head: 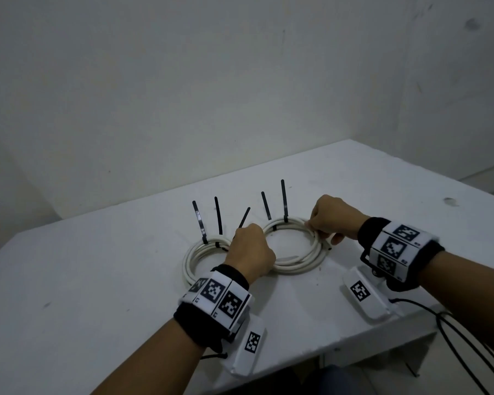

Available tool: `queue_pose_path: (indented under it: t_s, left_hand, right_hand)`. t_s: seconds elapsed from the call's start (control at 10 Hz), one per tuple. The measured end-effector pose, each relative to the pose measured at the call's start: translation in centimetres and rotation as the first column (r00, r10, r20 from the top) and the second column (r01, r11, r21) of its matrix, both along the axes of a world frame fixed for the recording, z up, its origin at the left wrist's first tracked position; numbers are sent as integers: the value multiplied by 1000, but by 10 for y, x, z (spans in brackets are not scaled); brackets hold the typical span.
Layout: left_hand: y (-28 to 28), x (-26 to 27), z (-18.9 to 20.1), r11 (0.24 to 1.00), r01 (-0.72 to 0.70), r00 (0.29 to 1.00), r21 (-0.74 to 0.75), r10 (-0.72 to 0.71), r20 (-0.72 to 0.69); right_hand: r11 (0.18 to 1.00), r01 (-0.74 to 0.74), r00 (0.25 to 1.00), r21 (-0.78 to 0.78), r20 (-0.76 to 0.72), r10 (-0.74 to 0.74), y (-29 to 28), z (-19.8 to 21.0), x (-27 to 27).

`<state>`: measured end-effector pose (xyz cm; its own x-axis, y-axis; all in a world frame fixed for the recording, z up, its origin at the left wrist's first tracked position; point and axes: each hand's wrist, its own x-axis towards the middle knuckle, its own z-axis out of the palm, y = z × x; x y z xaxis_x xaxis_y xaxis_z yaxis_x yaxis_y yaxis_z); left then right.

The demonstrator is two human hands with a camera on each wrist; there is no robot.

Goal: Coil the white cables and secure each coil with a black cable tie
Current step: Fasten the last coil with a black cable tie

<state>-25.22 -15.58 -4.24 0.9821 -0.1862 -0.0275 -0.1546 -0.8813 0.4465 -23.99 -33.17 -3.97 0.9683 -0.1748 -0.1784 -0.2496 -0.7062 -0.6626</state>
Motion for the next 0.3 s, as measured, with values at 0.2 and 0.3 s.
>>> queue_pose_path:
  t_s: [0.2, 0.3]
  left_hand:
    - [13, -2, 8, 995, 7, 999, -100, -2, 54]
    - [23, -6, 20, 987, 6, 997, -160, 7, 81]
  right_hand:
    - [997, -18, 1000, -71, 5, 19, 1, 14, -9]
    - [994, -14, 998, -104, 53, 19, -1, 22, -17]
